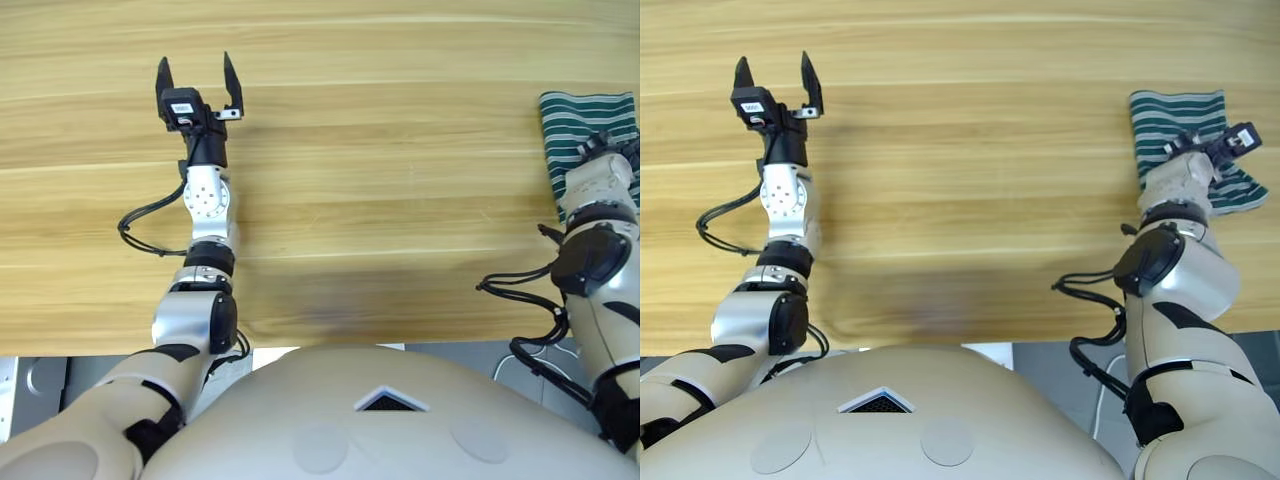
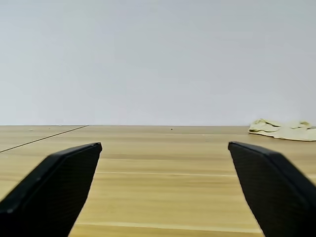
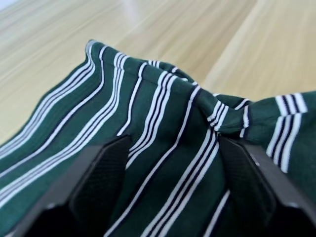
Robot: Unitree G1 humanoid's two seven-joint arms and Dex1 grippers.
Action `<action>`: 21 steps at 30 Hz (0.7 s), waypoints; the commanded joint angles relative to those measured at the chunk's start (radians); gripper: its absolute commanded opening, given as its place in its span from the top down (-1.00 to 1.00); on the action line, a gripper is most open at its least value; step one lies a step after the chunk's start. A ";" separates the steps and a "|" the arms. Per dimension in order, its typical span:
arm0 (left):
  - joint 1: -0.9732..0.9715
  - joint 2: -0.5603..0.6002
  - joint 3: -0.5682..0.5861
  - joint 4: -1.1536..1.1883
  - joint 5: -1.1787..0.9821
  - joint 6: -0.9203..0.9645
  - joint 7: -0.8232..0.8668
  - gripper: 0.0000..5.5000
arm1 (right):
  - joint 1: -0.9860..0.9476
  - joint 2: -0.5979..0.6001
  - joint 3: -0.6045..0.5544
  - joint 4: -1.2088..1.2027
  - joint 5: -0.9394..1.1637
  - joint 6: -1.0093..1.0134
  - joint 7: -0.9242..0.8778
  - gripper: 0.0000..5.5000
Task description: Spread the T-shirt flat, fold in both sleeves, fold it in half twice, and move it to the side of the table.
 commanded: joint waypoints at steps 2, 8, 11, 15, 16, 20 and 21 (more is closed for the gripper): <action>-0.112 -0.009 -0.023 0.030 0.062 0.055 0.022 -0.74 | -0.117 0.120 0.178 -0.083 -0.173 -0.327 -0.034 -0.19; -0.189 -0.070 -0.029 0.150 0.072 0.079 0.009 -0.46 | -0.144 0.450 0.500 -0.180 -0.427 -0.562 -0.013 -0.19; -0.098 -0.073 -0.049 0.172 0.123 0.046 0.049 -0.28 | -0.032 0.516 0.585 -0.124 -0.492 -0.541 0.019 -0.19; -0.011 -0.099 -0.075 0.140 0.155 0.018 0.072 -0.28 | 0.094 0.529 0.625 -0.128 -0.502 -0.531 0.086 -0.19; 0.004 -0.107 -0.073 0.127 0.151 0.017 0.069 -0.28 | 0.114 0.533 0.634 -0.141 -0.503 -0.537 0.103 -0.19; 0.055 -0.127 -0.066 0.072 0.134 0.013 0.068 -0.28 | 0.187 0.542 0.667 -0.187 -0.503 -0.555 0.166 -0.19; 0.063 -0.128 -0.064 0.058 0.132 0.014 0.069 -0.28 | 0.203 0.542 0.676 -0.202 -0.508 -0.560 0.173 -0.27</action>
